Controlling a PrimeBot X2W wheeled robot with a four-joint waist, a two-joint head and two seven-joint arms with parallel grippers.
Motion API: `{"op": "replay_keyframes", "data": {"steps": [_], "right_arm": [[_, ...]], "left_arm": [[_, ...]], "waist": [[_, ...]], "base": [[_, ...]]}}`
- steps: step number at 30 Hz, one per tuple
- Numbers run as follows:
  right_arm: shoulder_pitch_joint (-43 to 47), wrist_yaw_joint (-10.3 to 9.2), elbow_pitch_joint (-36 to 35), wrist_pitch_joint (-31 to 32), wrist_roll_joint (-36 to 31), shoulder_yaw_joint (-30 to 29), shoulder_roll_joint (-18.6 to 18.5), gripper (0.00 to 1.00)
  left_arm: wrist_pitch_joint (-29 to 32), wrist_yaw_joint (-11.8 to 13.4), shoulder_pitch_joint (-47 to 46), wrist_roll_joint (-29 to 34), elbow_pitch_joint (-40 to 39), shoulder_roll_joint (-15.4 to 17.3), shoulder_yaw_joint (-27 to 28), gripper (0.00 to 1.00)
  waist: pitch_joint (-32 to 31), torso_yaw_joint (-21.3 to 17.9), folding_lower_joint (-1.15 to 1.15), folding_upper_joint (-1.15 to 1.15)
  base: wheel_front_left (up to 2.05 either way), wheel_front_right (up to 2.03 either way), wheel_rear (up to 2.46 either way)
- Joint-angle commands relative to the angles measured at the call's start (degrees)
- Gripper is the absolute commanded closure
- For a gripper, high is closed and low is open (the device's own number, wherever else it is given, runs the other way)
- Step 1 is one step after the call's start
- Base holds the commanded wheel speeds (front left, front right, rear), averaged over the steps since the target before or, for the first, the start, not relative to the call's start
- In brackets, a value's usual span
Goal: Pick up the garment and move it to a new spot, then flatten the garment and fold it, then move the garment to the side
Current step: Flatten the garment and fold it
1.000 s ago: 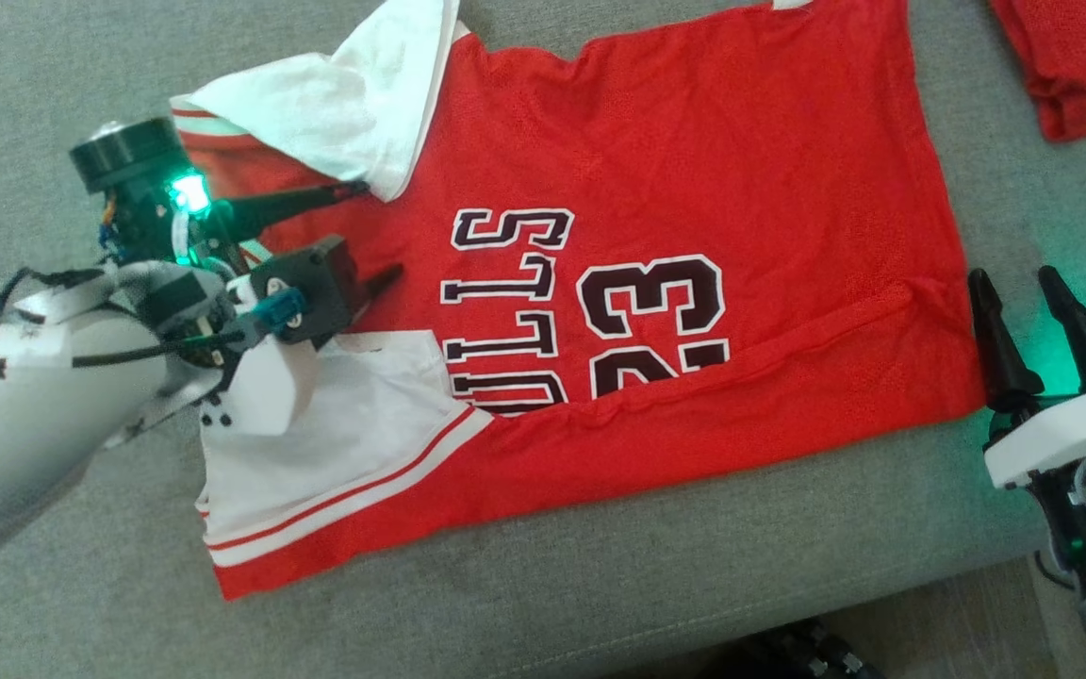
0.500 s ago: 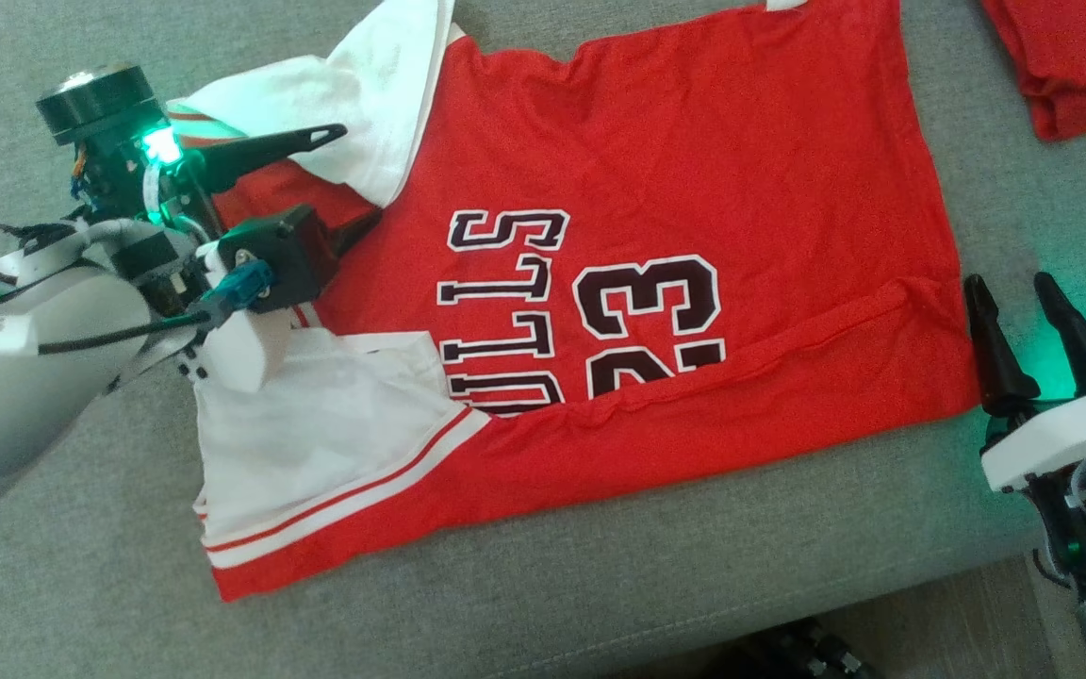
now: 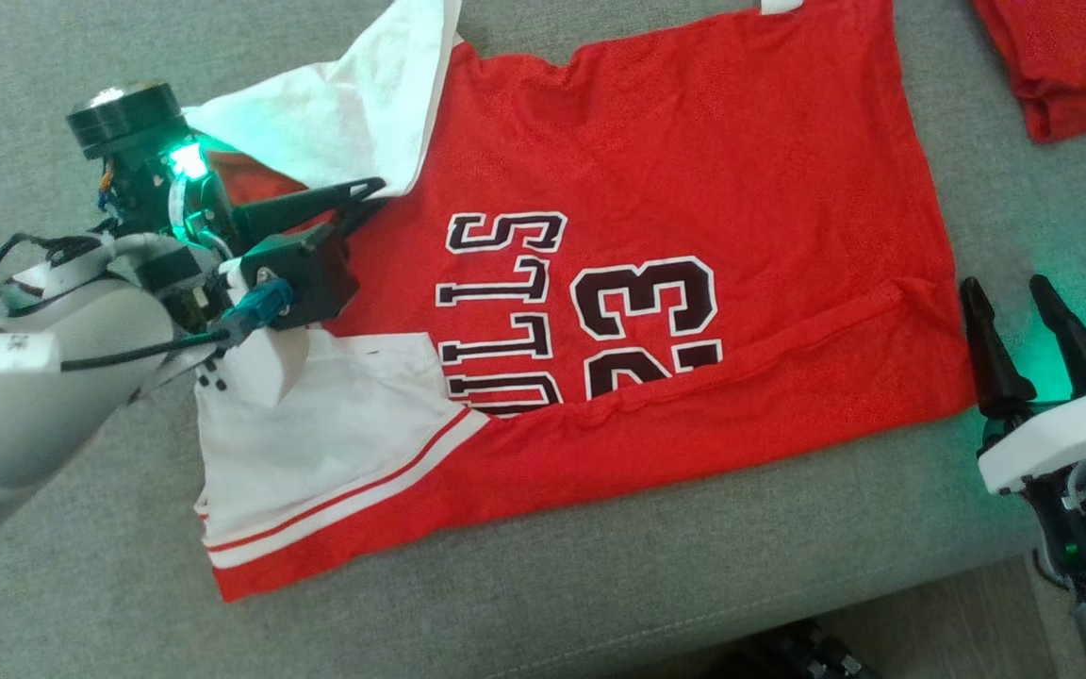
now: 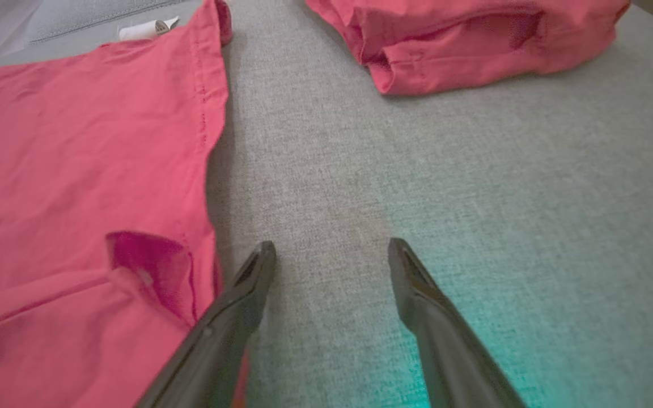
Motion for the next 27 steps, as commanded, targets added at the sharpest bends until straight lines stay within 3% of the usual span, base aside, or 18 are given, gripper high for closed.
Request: {"op": "replay_keyframes", "data": {"steps": [1,6,11,20,27], "right_arm": [[0.1,0.39,-1.5,-0.9,0.4,0.6,-1.7,0.0],[-3.5,0.39,-4.4,1.0,2.8,2.4,-2.7,0.0],[-13.5,0.39,-3.9,7.1,4.1,6.1,-4.1,0.0],[-32.9,0.39,9.5,25.1,3.8,12.3,-3.1,0.0],[-39.8,0.39,15.2,27.9,5.1,14.2,-2.5,0.0]], "left_arm": [[-0.6,0.1,-2.0,-0.4,-1.1,1.3,2.8,1.0],[-3.3,0.1,-6.2,-3.4,0.8,1.7,2.8,1.0],[-6.7,0.1,-11.4,-5.5,5.0,1.6,2.8,1.0],[-9.3,0.1,-15.0,-6.2,11.4,-0.1,2.8,1.0],[-10.7,0.1,-16.1,-7.2,13.4,-1.3,2.8,1.0]], "waist": [[-0.1,0.1,0.0,0.0],[-0.8,0.4,0.0,0.0],[-0.4,0.8,0.0,0.0],[0.6,2.6,0.0,0.0],[1.1,3.7,0.0,0.0]], "base": [[0.0,0.0,0.0],[0.0,0.0,0.0],[0.0,0.0,0.0],[0.0,0.0,0.0],[0.0,0.0,0.0]]}}
